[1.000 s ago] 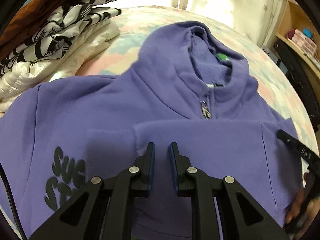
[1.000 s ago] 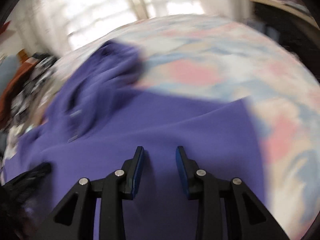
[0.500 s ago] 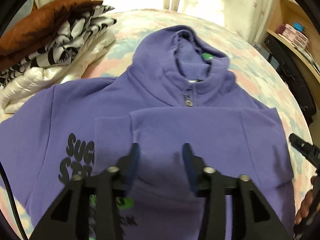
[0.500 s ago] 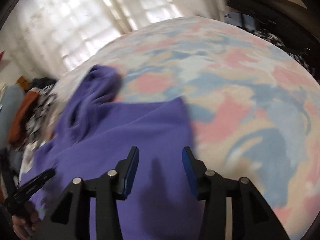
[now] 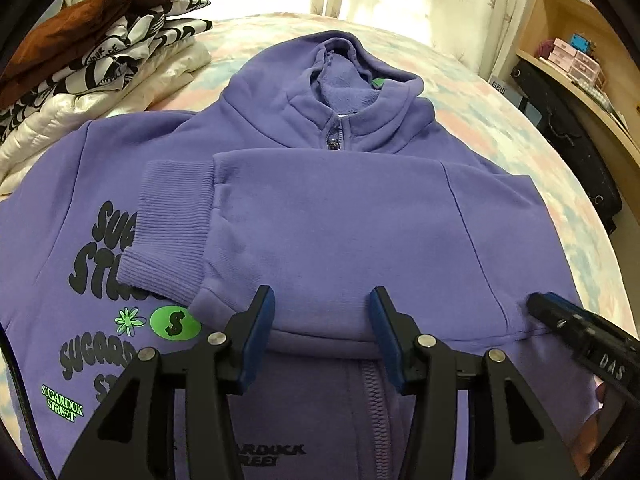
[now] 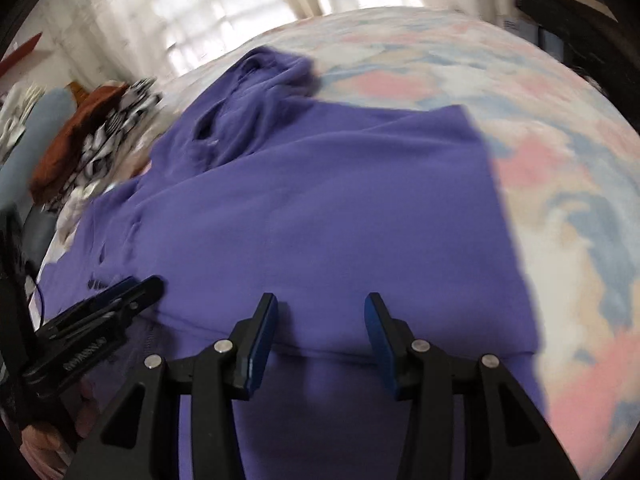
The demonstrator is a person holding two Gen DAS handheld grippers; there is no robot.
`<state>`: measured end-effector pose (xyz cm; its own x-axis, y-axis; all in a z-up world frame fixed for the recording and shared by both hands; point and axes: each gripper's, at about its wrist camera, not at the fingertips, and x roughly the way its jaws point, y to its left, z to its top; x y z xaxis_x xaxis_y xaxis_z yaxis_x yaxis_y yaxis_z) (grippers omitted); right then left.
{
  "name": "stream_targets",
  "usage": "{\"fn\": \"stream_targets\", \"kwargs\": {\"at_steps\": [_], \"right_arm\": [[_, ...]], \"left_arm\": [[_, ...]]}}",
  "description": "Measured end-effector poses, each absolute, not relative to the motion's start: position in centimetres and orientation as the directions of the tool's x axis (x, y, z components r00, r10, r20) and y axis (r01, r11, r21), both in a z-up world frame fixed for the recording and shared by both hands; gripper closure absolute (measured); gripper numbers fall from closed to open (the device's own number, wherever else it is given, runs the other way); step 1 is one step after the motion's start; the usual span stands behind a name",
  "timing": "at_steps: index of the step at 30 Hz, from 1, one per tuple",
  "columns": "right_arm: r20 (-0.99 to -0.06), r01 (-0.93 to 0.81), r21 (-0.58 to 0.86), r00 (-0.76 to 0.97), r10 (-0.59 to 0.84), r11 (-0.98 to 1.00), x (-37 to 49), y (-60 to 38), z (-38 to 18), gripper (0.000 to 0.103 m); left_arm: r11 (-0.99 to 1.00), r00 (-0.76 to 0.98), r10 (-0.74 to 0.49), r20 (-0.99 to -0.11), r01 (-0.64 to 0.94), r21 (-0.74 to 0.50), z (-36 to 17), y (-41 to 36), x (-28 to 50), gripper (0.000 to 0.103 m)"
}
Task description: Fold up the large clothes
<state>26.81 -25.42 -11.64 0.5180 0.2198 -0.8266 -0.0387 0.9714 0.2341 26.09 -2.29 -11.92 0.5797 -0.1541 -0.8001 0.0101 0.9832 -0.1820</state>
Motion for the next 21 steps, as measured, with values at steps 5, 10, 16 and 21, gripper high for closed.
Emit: {"fn": "stream_targets", "kwargs": {"at_steps": [5,10,16,21], "right_arm": [[-0.809,0.090,0.219,0.573,0.129,0.972,24.7,-30.2,-11.7,0.060],[-0.809,0.104,0.198,0.579,0.103,0.975,23.3,-30.2,-11.1,0.058],[-0.827,0.097,0.204,0.549,0.119,0.974,21.9,-28.9,-9.9,0.057],[-0.810,0.091,0.229,0.570,0.138,0.969,18.8,-28.1,-7.8,0.057]], "left_arm": [[0.983,0.591,-0.150,-0.793,0.004,-0.183,-12.0,-2.1,25.8,0.055],[0.991,0.597,-0.096,-0.796,-0.019,-0.133,-11.4,-2.6,24.9,0.055],[0.991,0.592,-0.086,-0.801,-0.034,-0.131,-9.4,-2.5,21.8,0.055],[0.994,0.615,-0.048,-0.787,-0.045,-0.095,-6.9,-2.3,17.1,0.048]]}}
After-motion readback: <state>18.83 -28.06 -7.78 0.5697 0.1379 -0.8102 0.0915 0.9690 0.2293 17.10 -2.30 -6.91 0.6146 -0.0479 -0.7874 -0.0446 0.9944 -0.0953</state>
